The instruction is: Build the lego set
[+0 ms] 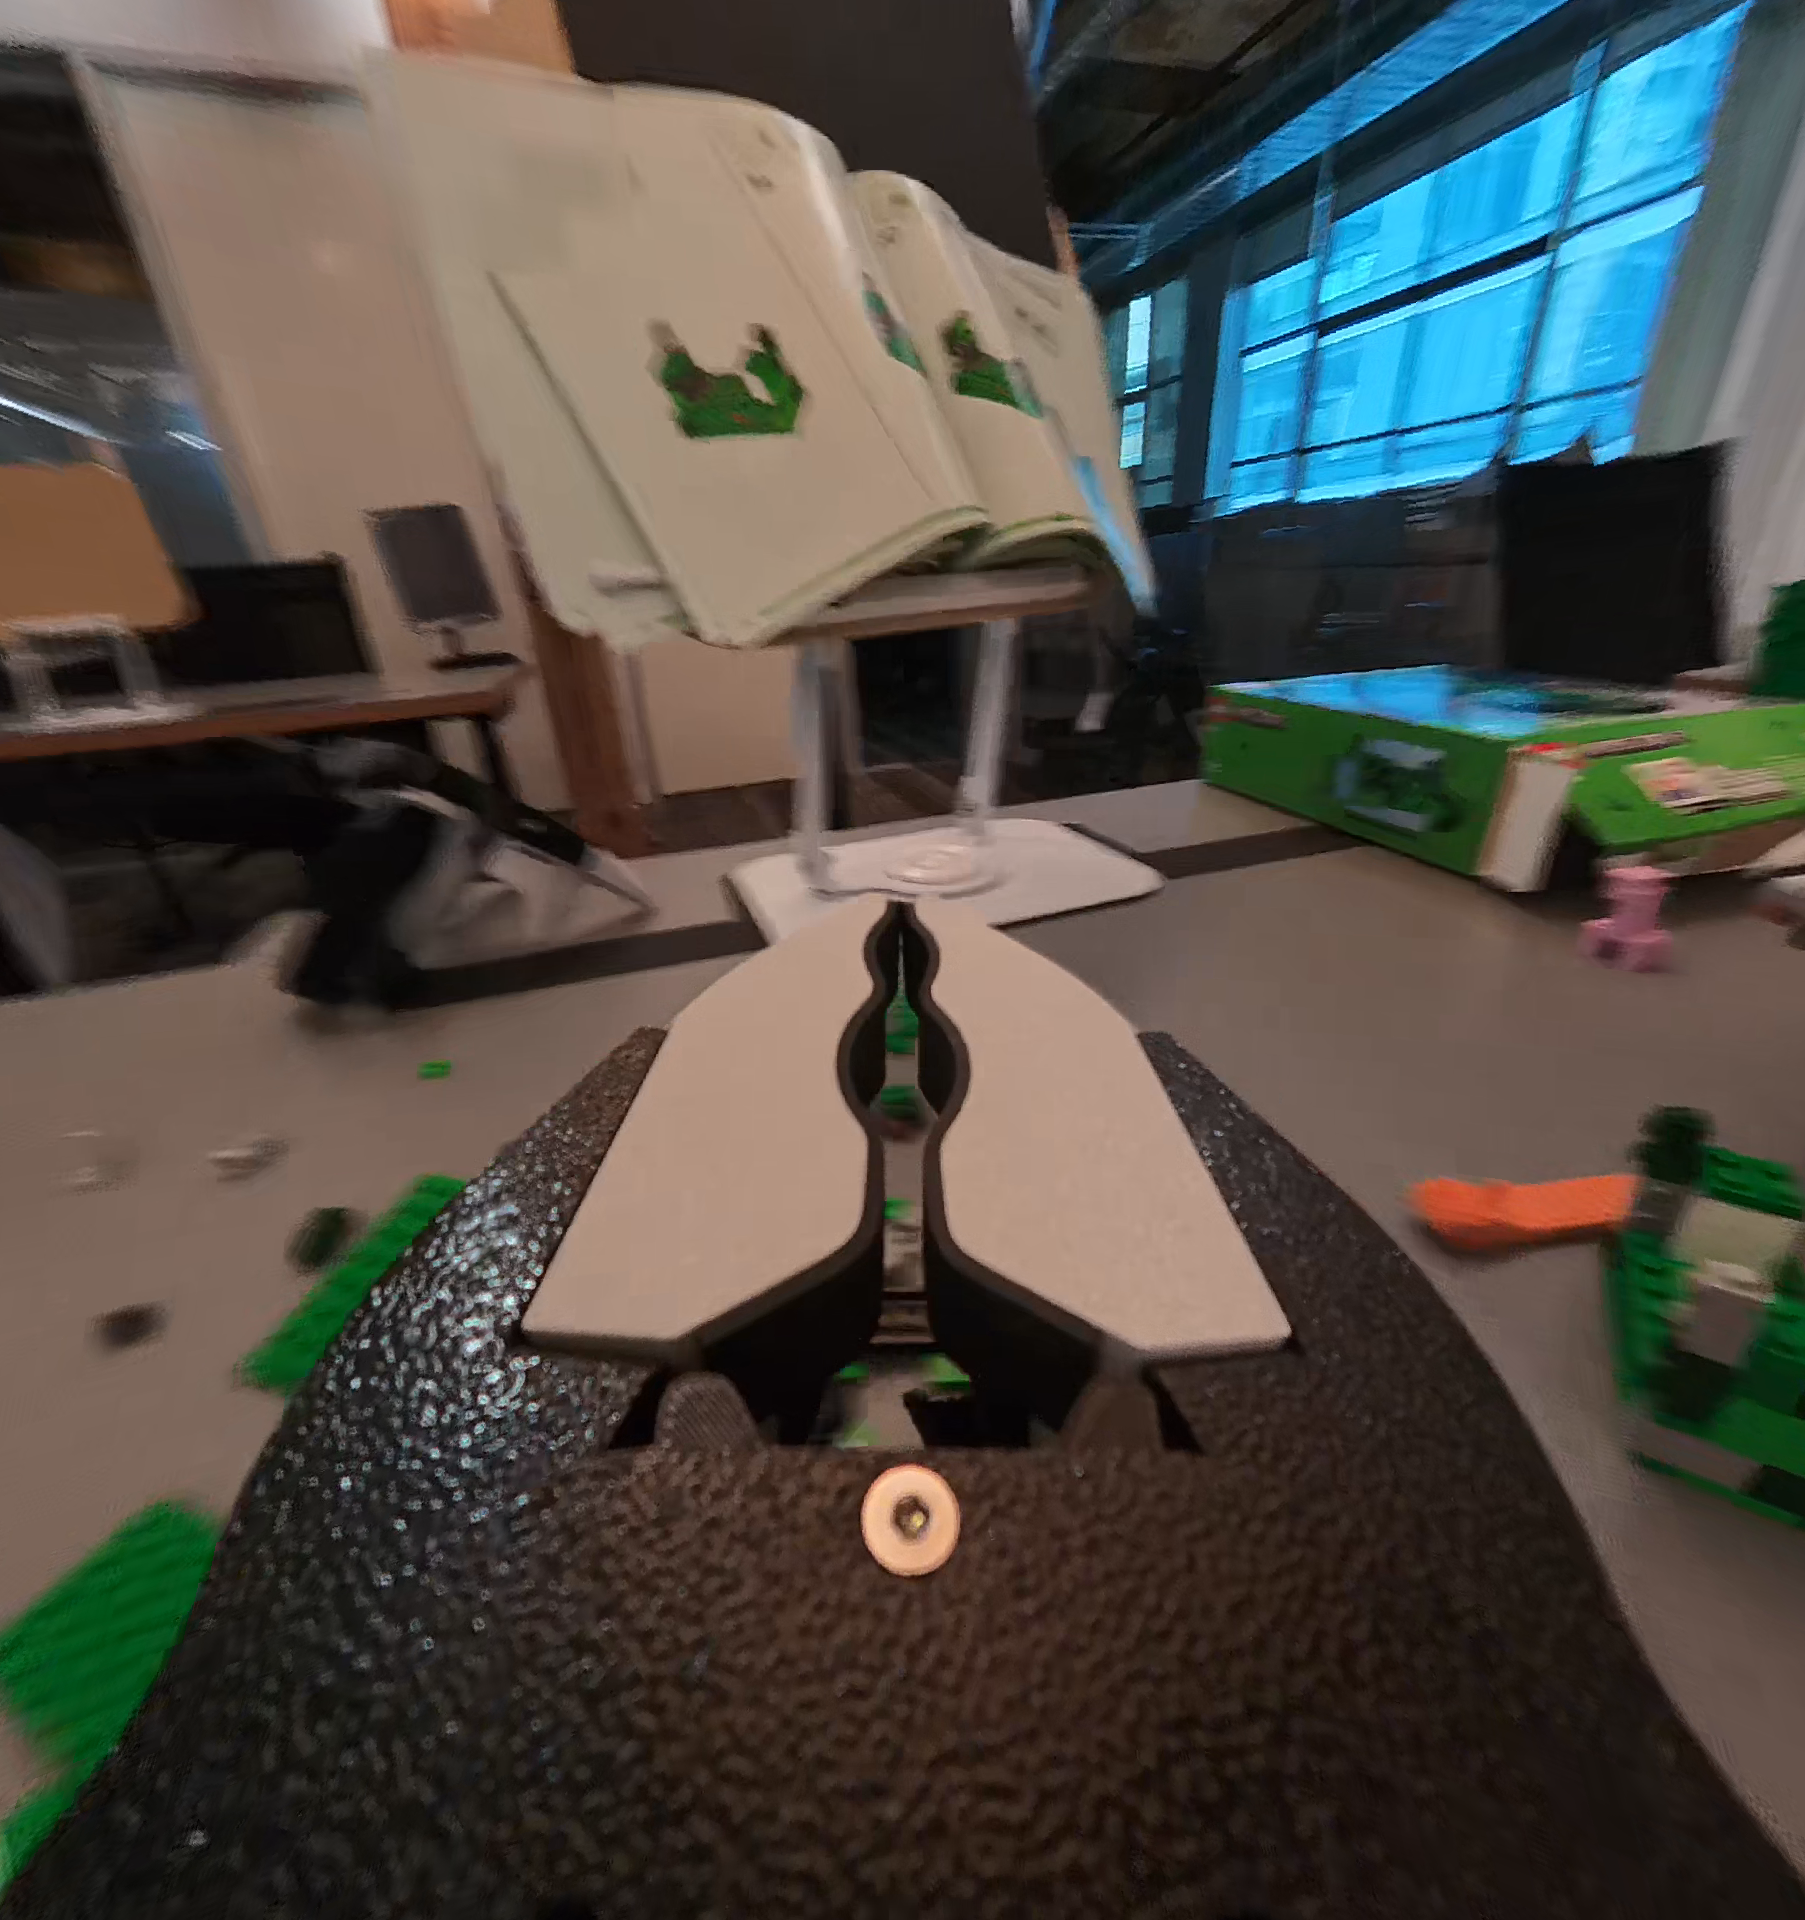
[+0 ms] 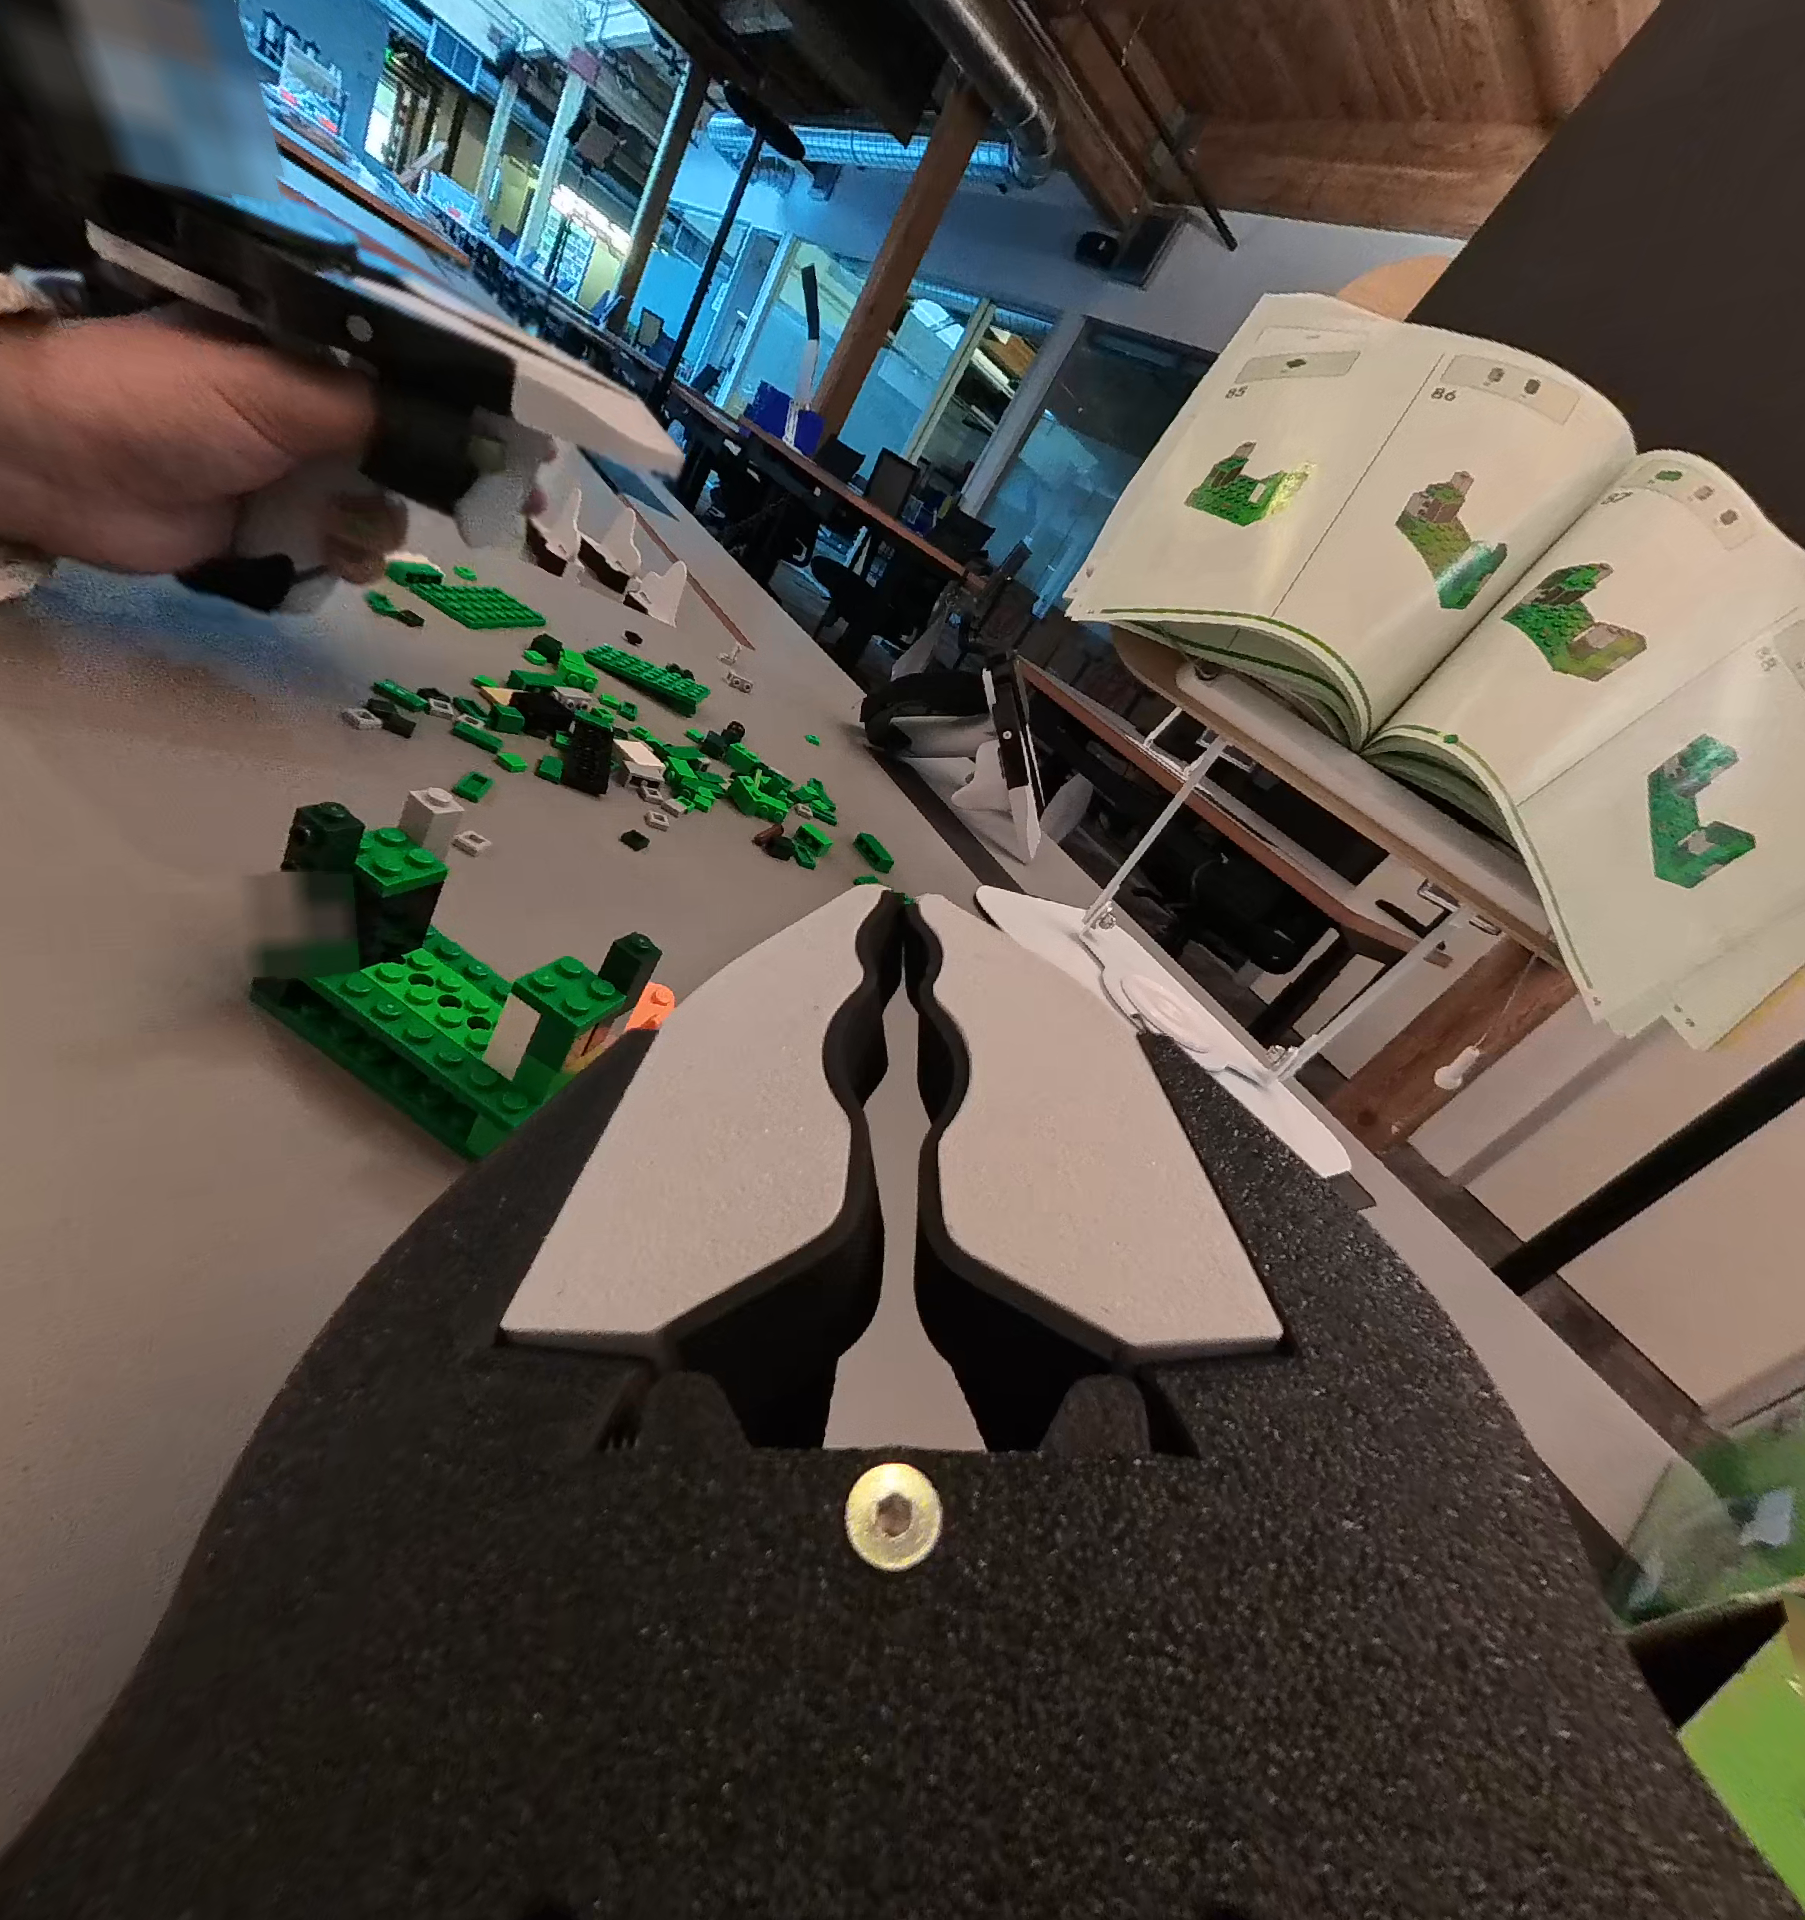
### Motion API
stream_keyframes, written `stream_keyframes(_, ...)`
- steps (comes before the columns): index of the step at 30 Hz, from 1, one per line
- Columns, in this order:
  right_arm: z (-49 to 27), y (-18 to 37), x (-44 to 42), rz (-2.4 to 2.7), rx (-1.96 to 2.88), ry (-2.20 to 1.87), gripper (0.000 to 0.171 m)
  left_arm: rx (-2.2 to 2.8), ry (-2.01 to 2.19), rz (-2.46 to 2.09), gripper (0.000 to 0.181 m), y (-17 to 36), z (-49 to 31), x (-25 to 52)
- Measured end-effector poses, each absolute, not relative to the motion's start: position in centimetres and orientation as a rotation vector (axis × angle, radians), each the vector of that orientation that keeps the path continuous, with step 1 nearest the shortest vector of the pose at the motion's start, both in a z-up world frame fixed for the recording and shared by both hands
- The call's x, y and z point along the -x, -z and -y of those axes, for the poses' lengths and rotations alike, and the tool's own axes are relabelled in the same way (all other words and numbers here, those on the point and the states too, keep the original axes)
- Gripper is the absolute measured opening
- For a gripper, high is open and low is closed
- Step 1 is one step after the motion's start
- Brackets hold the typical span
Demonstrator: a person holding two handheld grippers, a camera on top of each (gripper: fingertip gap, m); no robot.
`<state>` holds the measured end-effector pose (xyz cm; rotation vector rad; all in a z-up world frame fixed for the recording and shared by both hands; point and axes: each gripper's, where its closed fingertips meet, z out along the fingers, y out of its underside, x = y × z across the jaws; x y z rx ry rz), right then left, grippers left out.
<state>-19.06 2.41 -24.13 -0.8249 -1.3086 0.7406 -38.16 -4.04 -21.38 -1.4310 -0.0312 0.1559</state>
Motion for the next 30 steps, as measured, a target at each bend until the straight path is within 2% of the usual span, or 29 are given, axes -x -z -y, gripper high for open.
stream_keyframes(6, -2.8, 23.9, 18.9, 1.283, 0.843, -0.749, 0.0, 1.58, -0.445, 0.084, 0.021, 22.3, 6.1, 44.3)
stream_keyframes(10, -2.7, 23.9, 18.9, 1.284, 0.84, -0.744, 0.0, 1.714, -0.472, 0.147, 0.039, 23.8, 7.0, 47.0)
stream_keyframes(23, -3.9, 24.4, 18.7, 1.283, 0.868, -0.624, 0.0, 1.91, -0.491, 0.17, 0.026, 26.8, 9.7, 52.8)
stream_keyframes(27, -4.5, 24.5, 18.6, 1.272, 0.887, -0.56, 0.0, 1.975, -0.381, 0.041, 0.015, 27.5, 9.5, 51.2)
stream_keyframes(30, -5.1, 24.5, 18.4, 1.255, 0.91, -0.534, 0.0, 2.064, -0.197, -0.1, 0.017, 28.8, 9.3, 48.3)
